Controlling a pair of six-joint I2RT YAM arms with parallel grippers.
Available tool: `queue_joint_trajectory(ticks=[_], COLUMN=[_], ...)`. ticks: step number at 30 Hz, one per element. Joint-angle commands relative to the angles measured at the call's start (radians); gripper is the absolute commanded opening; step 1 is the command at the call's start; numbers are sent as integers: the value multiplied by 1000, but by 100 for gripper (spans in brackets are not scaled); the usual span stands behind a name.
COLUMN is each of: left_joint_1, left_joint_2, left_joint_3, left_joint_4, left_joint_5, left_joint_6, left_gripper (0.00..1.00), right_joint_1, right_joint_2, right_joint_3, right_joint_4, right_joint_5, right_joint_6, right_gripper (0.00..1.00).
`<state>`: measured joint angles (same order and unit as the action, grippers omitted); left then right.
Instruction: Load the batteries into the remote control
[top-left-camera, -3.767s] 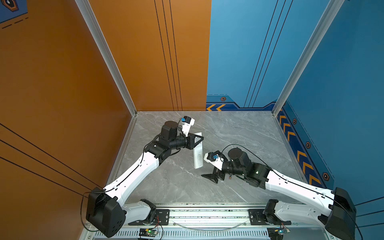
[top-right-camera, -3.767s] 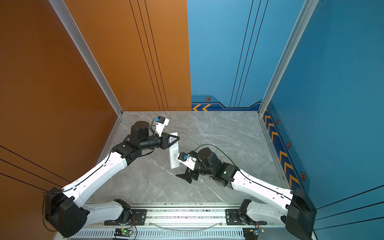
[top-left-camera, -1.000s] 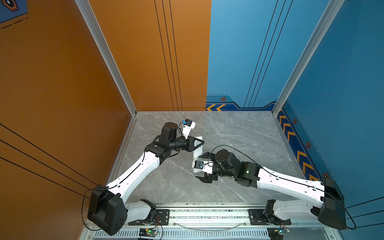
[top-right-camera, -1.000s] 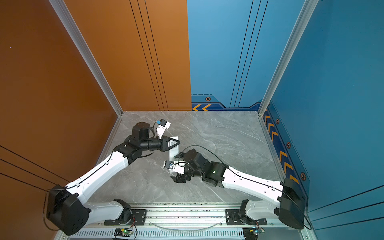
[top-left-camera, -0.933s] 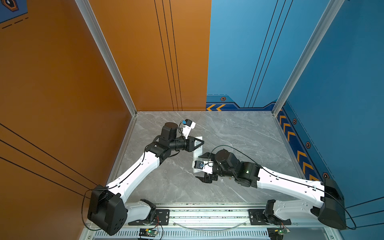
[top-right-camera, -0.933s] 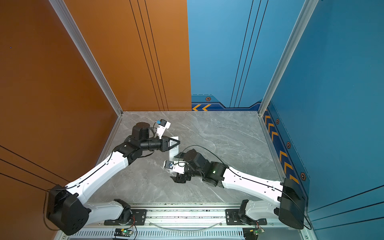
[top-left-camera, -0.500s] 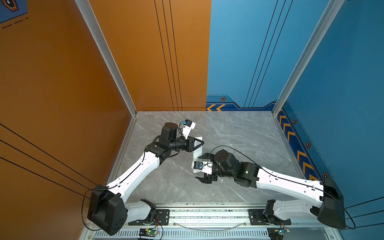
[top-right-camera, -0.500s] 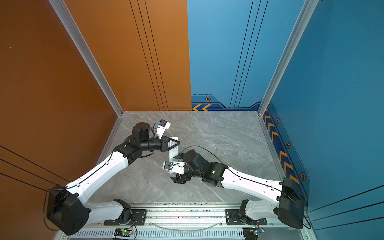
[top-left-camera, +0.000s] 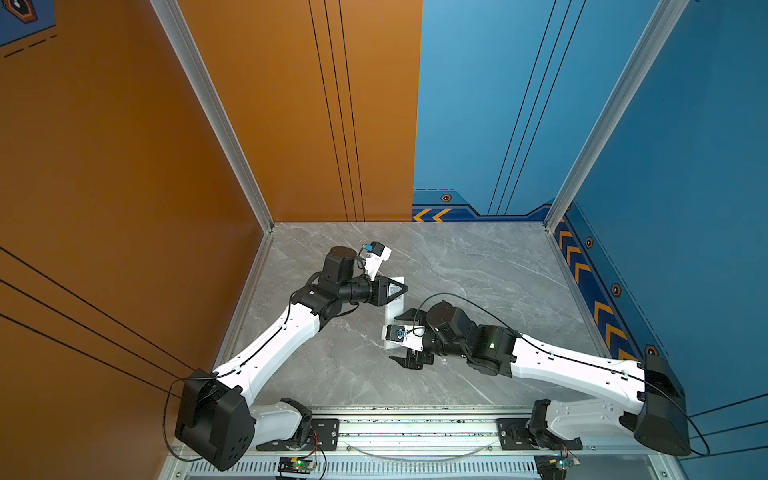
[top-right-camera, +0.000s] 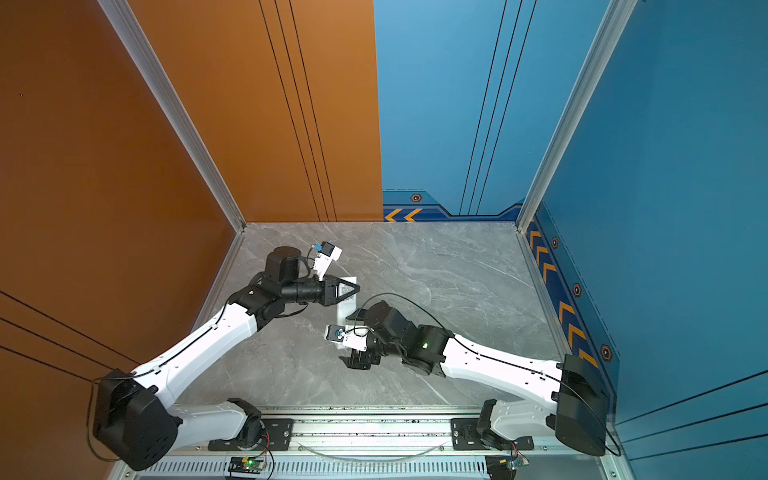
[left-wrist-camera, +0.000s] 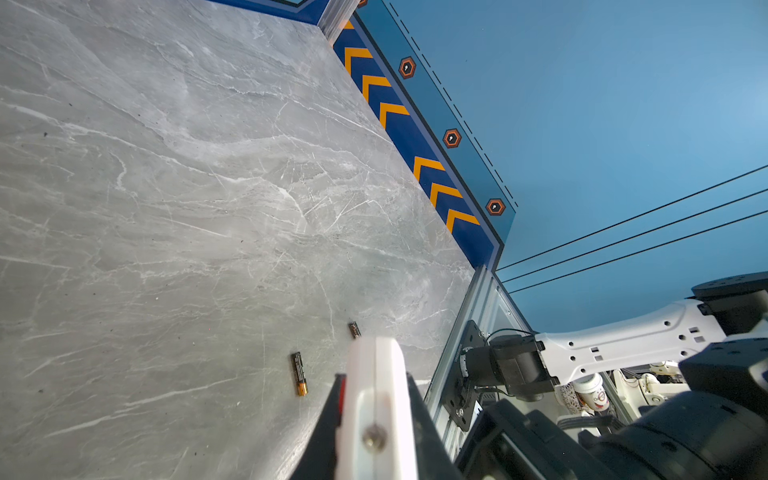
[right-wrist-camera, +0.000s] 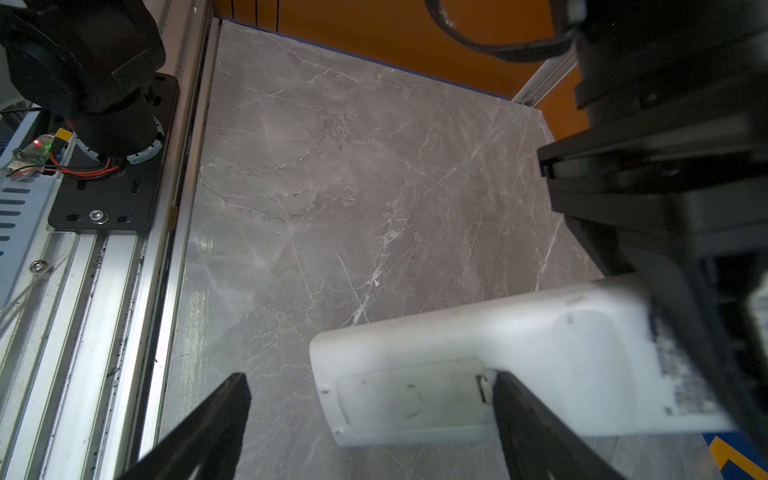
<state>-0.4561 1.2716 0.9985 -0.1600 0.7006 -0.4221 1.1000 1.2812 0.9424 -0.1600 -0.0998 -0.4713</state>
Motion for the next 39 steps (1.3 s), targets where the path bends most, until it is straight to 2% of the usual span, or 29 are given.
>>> queue_joint_trajectory(ticks=[1,17,24,39], left_joint_1=[-4,-13,-27,-42], left_joint_2=[-29,-29,-17,-3], left_joint_3=[15,26,64,74], left_joint_4=[50,-8,-75,-107], left_joint_5=[38,5,-36,-62], left_joint_6=[-1,44,84,111], left_gripper=[0,0,0,0], right_joint_1=[27,53,57,57], right_joint_2=[33,29,15,-7], right_joint_3=[-4,16,15,12], right_joint_4=[-116,-184,-190,-189], right_joint_5=[-57,-49,-58,-55], right_joint_6=[20,16,25,31], right_gripper=[87,84,82,79])
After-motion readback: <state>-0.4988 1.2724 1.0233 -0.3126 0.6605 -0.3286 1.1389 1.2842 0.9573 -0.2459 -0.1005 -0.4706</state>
